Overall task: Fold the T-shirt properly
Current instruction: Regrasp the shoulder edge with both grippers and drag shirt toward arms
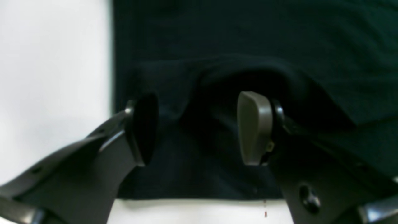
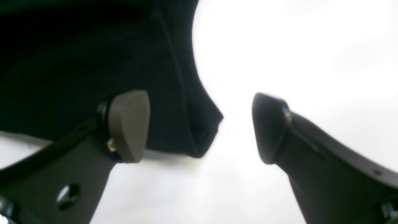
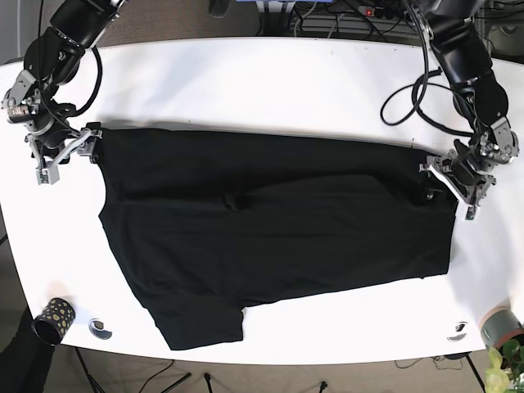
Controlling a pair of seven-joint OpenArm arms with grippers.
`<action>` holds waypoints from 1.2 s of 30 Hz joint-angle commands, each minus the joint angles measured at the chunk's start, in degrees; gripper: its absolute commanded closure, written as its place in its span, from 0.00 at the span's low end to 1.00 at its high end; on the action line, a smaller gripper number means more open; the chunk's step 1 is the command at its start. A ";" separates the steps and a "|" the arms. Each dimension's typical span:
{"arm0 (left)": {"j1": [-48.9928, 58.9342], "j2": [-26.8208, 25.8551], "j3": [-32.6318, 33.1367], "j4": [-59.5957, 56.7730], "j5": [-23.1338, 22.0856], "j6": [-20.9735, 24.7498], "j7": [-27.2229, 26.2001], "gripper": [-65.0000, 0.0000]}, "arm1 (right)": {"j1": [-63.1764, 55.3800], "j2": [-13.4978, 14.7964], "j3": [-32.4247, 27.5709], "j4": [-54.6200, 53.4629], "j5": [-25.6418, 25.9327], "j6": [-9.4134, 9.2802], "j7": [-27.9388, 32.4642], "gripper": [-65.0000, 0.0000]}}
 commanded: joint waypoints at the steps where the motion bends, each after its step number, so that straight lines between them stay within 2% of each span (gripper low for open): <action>1: -0.39 -1.58 0.63 1.05 -0.44 0.18 -3.68 0.43 | 0.36 0.98 0.13 -1.37 1.55 0.34 2.02 0.25; 11: 0.40 -4.22 0.72 0.88 -0.35 0.26 -10.63 0.43 | 0.45 1.07 -0.39 -12.09 1.55 0.34 8.61 0.25; 15: 0.05 -5.80 0.72 -1.32 0.79 0.26 -10.71 0.43 | 0.45 0.89 -0.48 -12.36 1.55 0.34 8.87 0.25; 18: -0.39 -6.60 0.81 -5.54 2.99 0.26 -10.89 0.43 | 0.36 0.72 -3.38 -12.18 1.55 0.34 8.96 0.25; 21: -1.88 -6.77 0.72 -9.15 4.04 0.26 -10.89 0.43 | 0.18 0.63 -5.58 -12.09 1.72 0.34 9.05 0.36; 24: -2.06 -6.95 0.72 -11.61 4.13 0.26 -10.89 0.43 | 0.18 0.36 -6.02 -12.09 1.81 0.34 9.05 0.52; 26: -2.06 -7.39 0.72 -12.93 4.13 0.26 -10.89 0.43 | 0.27 -0.87 -6.02 -12.09 1.55 0.34 9.05 0.63; 30: -2.32 -7.39 0.72 -16.18 4.13 0.18 -10.89 0.43 | 0.27 -1.48 -6.02 -12.09 1.55 0.34 9.05 0.81; 32: -2.32 -7.39 0.72 -16.97 4.13 0.00 -10.89 0.50 | 0.18 -1.66 -6.02 -12.09 1.55 0.34 9.05 0.89; 34: -2.15 -7.39 0.72 -17.15 4.13 -0.18 -10.80 0.72 | 0.18 -1.66 -6.02 -12.09 1.55 0.34 9.05 1.00; 36: -2.06 -7.39 0.72 -16.97 4.13 -0.18 -10.63 0.92 | 0.09 -1.66 -6.02 -12.09 1.55 0.34 9.05 1.00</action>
